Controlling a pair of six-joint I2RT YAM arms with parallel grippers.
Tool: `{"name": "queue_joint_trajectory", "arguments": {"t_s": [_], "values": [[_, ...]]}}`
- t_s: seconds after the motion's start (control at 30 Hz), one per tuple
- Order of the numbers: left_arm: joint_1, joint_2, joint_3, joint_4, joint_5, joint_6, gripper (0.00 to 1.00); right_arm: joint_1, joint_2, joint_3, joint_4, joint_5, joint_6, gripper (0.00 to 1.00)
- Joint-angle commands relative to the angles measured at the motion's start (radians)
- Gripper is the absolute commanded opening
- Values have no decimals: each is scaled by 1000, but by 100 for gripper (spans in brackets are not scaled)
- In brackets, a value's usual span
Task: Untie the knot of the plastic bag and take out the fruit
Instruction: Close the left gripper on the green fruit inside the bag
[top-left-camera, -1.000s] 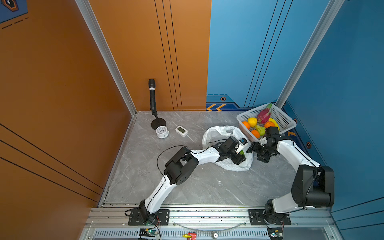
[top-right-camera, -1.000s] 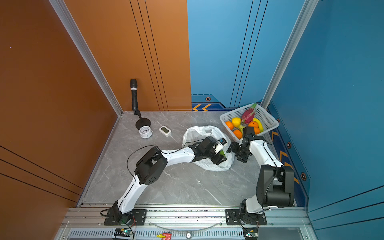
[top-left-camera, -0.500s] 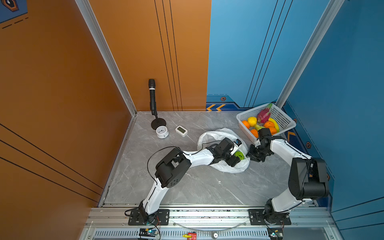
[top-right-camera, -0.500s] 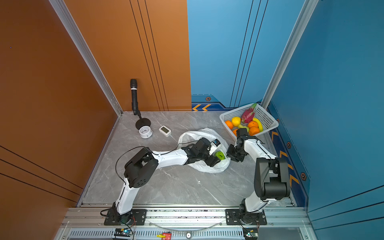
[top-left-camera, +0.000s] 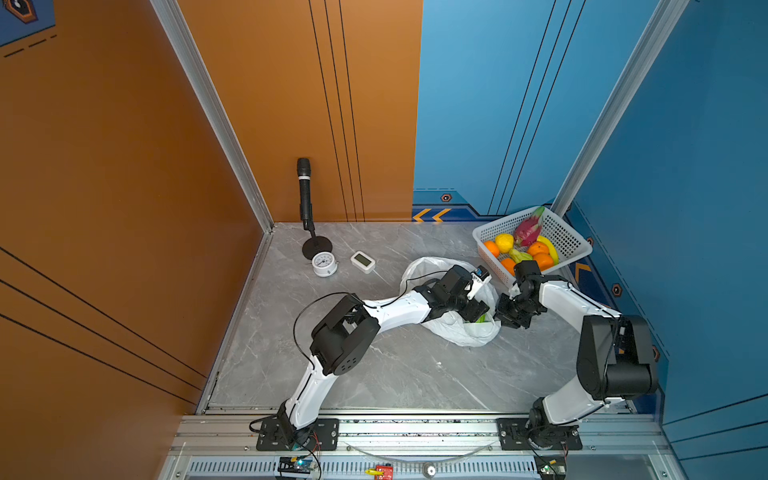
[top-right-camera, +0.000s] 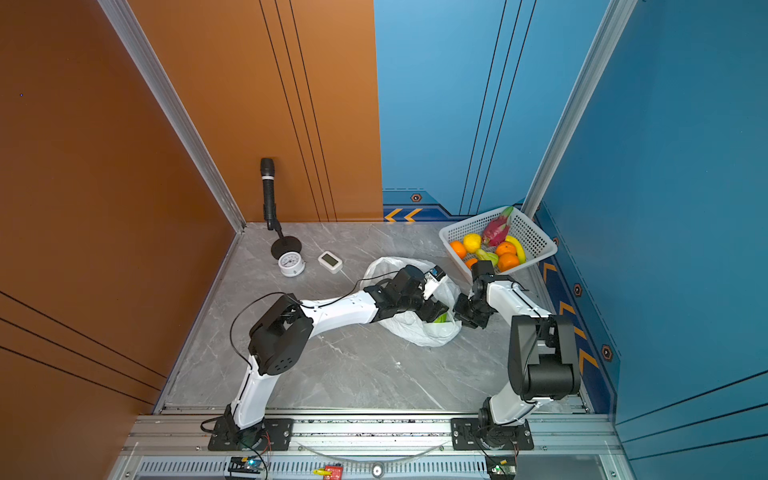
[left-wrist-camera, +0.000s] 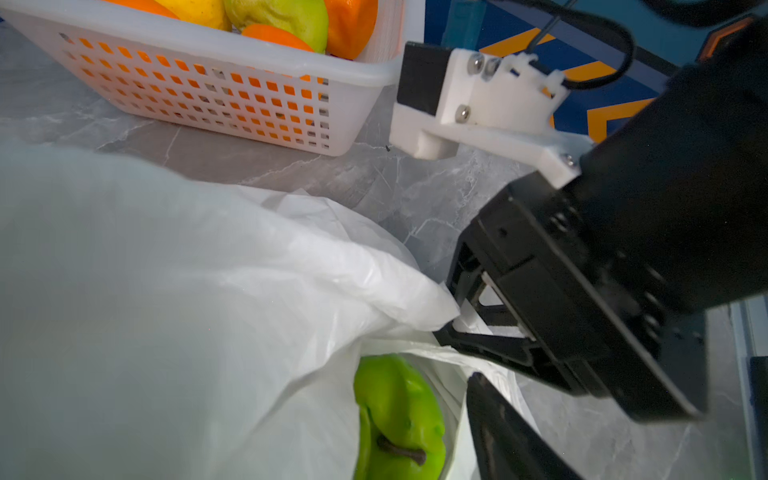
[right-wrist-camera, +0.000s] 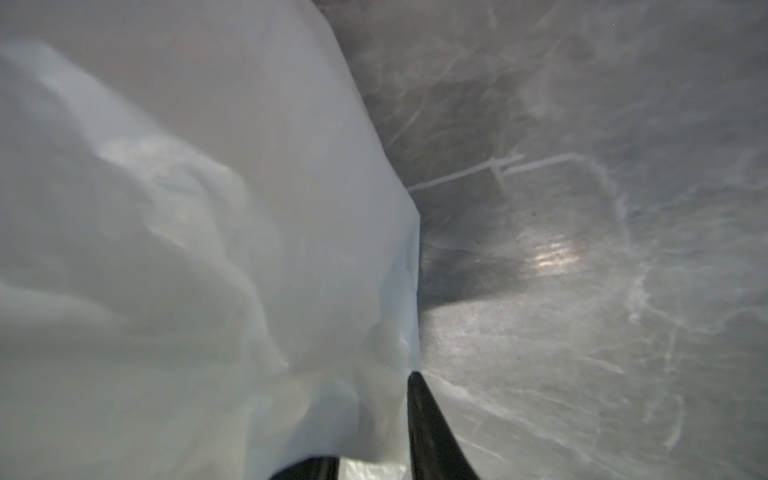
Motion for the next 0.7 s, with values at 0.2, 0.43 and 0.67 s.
{"name": "queue_joint_trajectory", "arguments": {"t_s": [0.2, 0.43, 0.67], "values": [[-18, 69, 78, -202, -34, 107, 80, 4, -28, -19, -1, -3, 18, 29], [-10, 126, 157, -257, -22, 91, 70, 7, -32, -21, -3, -9, 18, 30], [-9, 141, 195, -293, -36, 87, 54, 13, -42, -19, -4, -4, 23, 30]]}}
